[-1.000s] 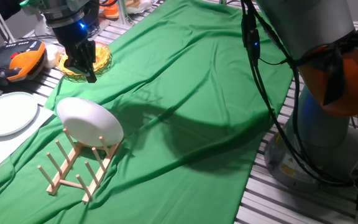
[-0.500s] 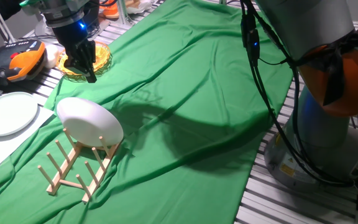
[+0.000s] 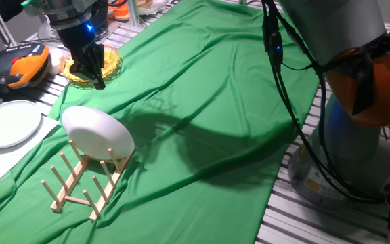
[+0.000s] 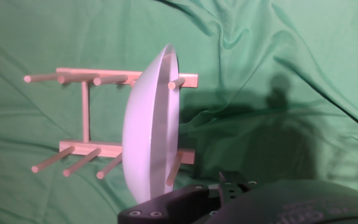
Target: Put the dish on the dish rack
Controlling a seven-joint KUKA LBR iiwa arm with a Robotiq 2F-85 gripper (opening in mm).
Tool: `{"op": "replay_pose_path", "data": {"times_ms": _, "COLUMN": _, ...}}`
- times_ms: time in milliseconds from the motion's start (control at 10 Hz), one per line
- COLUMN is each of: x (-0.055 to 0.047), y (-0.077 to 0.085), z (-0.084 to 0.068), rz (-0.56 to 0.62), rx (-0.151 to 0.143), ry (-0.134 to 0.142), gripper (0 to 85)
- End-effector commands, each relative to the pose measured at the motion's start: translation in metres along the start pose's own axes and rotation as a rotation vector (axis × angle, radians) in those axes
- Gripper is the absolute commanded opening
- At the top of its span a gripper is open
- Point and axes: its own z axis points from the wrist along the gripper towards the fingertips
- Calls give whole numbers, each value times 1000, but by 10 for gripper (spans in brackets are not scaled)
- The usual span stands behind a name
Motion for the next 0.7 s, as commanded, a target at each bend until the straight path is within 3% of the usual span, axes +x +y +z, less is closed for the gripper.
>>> {"op": "replay_pose_path", "data": {"times_ms": 0, "x": 0, "y": 0, "z": 0, "rz": 0, "rx": 0, "ry": 0, "gripper": 0}}
{"op": "replay_pose_path", "data": {"times_ms": 600, "x": -2, "y": 4, "z": -5, "rz": -4, "rx": 2, "ry": 10, "gripper": 0}}
